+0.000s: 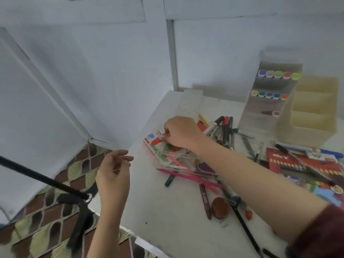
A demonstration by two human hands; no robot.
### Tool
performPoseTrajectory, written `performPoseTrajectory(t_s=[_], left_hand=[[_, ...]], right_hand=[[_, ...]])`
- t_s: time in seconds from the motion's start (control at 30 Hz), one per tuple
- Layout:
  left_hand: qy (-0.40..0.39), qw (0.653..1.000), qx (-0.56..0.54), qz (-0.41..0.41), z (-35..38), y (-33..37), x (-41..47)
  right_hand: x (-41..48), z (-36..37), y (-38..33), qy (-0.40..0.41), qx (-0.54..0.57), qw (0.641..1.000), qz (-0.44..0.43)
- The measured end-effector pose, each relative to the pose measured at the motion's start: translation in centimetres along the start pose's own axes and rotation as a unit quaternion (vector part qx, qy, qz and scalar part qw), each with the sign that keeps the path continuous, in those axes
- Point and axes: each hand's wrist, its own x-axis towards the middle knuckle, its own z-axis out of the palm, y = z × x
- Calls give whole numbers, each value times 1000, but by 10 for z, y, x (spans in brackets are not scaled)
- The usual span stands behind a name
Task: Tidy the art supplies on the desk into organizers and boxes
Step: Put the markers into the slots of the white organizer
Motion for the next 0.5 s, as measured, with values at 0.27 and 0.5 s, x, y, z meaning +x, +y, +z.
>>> performPoseTrajectory(t_s=[0.27, 0.5], left_hand=[[-14, 1000, -25, -7, 6, -3, 8], [-11, 987, -154, -42, 26, 17, 13]], right_hand=[[-16, -30, 0, 86, 83, 993, -11], [-86, -90, 42, 328, 201, 921, 64]])
